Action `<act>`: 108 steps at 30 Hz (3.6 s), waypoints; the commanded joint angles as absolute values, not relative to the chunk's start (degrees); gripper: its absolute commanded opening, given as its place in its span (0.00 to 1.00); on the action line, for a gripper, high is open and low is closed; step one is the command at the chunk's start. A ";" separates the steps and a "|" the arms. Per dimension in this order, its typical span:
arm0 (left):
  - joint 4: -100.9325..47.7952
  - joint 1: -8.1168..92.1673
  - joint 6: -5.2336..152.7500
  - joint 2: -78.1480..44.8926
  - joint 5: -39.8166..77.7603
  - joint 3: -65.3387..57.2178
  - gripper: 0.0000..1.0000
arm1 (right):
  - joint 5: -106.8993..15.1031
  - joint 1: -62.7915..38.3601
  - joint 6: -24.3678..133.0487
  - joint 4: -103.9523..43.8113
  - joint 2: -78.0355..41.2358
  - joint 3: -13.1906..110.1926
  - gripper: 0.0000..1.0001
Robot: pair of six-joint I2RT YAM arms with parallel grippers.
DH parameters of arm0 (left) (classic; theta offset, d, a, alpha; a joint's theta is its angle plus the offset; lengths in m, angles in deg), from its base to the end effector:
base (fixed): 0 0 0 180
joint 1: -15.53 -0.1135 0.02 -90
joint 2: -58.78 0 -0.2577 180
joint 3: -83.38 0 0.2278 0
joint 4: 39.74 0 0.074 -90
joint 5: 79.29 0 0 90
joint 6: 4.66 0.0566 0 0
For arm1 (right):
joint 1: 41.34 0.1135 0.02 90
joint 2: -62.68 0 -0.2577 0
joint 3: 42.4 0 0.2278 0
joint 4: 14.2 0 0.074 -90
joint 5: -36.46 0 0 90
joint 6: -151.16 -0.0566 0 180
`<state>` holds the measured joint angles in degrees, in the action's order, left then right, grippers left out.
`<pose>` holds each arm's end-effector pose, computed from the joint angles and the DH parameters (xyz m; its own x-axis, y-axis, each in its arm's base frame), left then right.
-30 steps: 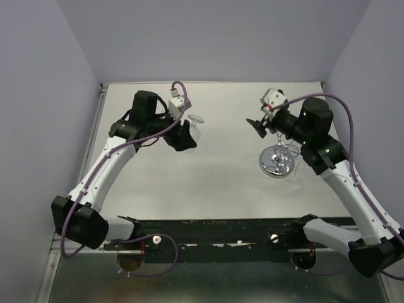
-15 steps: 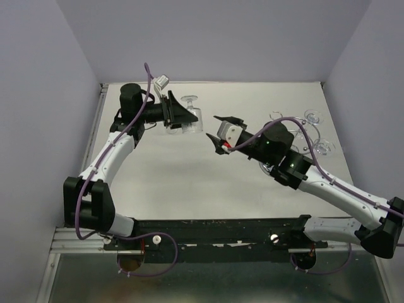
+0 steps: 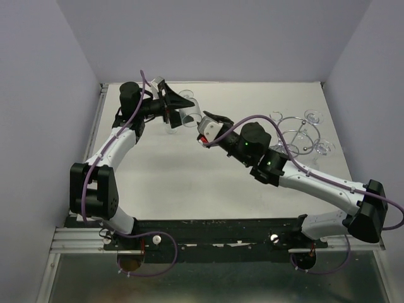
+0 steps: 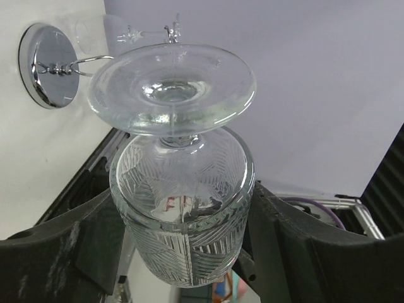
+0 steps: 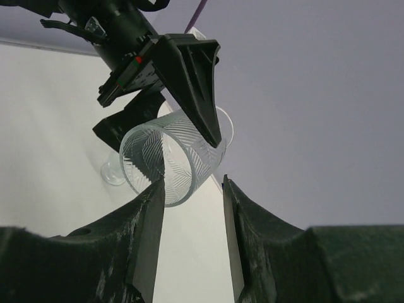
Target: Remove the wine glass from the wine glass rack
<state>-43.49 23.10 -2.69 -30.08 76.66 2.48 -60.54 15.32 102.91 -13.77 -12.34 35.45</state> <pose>0.3275 -0.0957 0.3325 -0.9584 -0.2835 0.0327 -0.0398 0.0194 -0.9990 0.1766 0.2559 0.3811 0.5309 -0.3955 -0.7495 -0.5479 0.5145 -0.6596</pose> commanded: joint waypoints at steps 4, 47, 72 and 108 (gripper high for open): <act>-41.60 23.00 -10.54 -26.30 73.55 1.40 0.00 | -69.17 16.66 99.84 -6.81 -15.97 38.08 0.49; -29.57 20.80 -10.55 -21.20 66.08 5.79 0.00 | -76.74 17.10 90.59 -0.39 -31.89 49.33 0.01; -16.56 13.86 7.18 -20.94 63.71 3.52 0.99 | -66.84 6.74 94.81 -18.99 -15.11 44.24 0.01; 12.36 14.12 63.97 -11.01 35.85 -12.57 0.98 | -45.19 6.56 109.06 -90.83 -30.04 56.02 0.01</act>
